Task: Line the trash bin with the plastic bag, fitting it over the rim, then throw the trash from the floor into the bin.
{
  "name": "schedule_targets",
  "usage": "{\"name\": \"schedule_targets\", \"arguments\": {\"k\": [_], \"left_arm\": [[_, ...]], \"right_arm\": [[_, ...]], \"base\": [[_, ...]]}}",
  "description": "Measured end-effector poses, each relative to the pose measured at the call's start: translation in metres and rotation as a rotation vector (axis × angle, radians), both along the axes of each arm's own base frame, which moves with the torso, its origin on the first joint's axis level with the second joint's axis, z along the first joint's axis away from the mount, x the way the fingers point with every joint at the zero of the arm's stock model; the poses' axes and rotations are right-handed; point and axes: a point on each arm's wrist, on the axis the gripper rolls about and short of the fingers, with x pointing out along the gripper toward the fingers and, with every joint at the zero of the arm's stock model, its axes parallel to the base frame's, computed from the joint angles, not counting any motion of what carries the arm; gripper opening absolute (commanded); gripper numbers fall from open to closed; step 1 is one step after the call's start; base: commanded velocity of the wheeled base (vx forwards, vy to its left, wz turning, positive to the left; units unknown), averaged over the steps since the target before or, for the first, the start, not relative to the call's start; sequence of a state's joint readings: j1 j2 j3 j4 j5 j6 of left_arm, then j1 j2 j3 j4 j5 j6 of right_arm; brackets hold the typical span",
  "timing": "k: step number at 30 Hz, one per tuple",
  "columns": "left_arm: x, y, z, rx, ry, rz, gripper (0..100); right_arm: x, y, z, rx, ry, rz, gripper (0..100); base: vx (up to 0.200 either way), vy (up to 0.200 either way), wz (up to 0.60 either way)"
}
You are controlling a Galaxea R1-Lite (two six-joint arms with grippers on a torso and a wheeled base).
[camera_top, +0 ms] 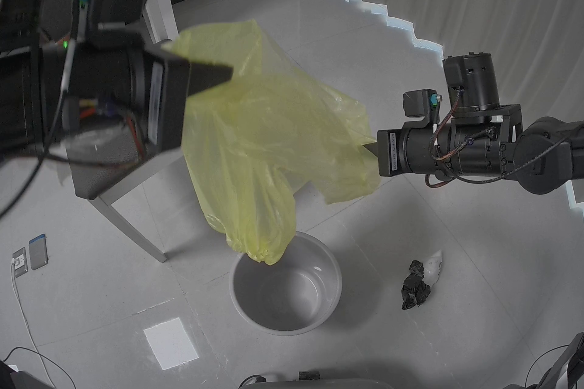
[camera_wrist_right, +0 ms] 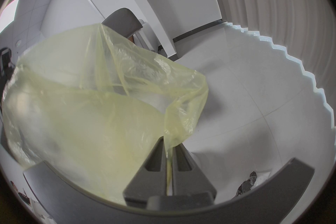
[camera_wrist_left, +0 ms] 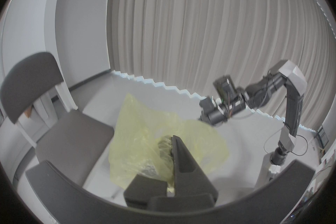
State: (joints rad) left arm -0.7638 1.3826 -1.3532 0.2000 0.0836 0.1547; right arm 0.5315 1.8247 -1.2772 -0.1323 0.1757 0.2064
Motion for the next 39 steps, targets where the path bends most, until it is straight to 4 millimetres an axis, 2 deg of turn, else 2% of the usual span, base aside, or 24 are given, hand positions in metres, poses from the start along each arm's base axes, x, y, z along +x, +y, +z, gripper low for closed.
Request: {"name": "schedule_targets", "arguments": {"k": [6, 11, 15, 19, 29, 35, 39], "left_arm": [[-0.013, 0.013, -0.053, 0.031, 0.179, 0.022, 0], [-0.030, 0.038, -0.092, 0.023, 0.314, 0.063, 0], [-0.041, 0.053, -0.116, -0.053, 0.423, 0.126, 0], [-0.045, 0.058, -0.130, -0.138, 0.458, 0.159, 0], [-0.019, 0.038, -0.155, -0.244, 0.442, 0.167, 0], [0.000, 0.024, -0.176, -0.227, 0.501, 0.192, 0], [0.014, 0.016, -0.183, -0.255, 0.486, 0.187, 0]], "right_arm": [[-0.006, -0.001, -0.001, 0.000, -0.005, -0.040, 0], [-0.010, -0.003, -0.011, -0.034, 0.007, -0.068, 0], [-0.013, -0.004, -0.027, -0.084, 0.032, -0.084, 0], [-0.018, -0.003, -0.047, -0.145, 0.049, -0.072, 0], [-0.019, 0.002, -0.086, -0.237, 0.074, -0.059, 0], [-0.016, 0.002, -0.102, -0.254, 0.089, -0.062, 0], [-0.011, 0.001, -0.110, -0.245, 0.080, -0.070, 0]], "base": [[0.000, 0.000, 0.00], [0.000, 0.000, 0.00], [0.000, 0.000, 0.00], [0.000, 0.000, 0.00], [0.000, 0.000, 0.00], [0.000, 0.000, 0.00], [0.000, 0.000, 0.00]]}}
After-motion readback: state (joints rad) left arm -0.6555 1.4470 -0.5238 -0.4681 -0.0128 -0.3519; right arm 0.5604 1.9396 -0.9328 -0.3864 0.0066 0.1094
